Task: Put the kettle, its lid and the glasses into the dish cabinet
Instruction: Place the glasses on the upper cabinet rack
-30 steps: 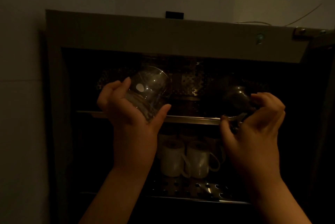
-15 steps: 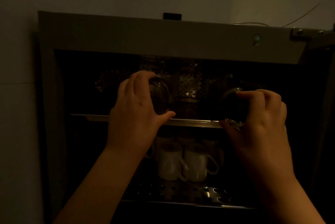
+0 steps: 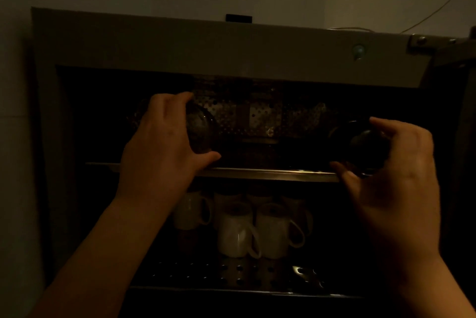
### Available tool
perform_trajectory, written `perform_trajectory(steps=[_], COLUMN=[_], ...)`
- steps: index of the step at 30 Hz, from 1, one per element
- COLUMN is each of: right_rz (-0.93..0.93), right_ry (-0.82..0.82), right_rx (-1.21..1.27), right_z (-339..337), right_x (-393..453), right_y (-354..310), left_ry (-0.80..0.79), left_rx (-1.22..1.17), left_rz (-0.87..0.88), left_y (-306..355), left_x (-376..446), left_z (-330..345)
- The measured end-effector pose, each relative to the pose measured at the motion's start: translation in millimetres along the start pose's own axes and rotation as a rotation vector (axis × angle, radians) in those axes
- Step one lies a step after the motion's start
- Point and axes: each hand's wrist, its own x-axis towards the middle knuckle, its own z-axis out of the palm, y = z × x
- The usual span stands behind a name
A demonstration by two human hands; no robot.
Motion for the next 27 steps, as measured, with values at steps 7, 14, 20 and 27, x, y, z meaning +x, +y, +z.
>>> perform_trajectory(steps=[7,14,20,27], right_rz=[0.033,0.034,0.012,-0.017], right_ry=[0.058,0.011,-0.004,-0.056], right_rx=[-0.038,-0.078,-0.109,-0.196], right_z=[-1.5,2.3,6.8,13.9], right_x=[14.9,23.0,29.1,33.6], right_y=[15.2,22.2,19.8,15.7], left_ry=[-0.018,-0.048,-0.039,-0.071], left_rx=[0.022,0.095,0.163,0.166], left_rz=[-0.055,-0.021,-0.021,-0.032], left_y=[-26.7,-41.4,-40.3,-36.2], left_x=[8.1,13.6,14.7,19.8], left_z=[-3.4,-6.9,-7.3,-3.7])
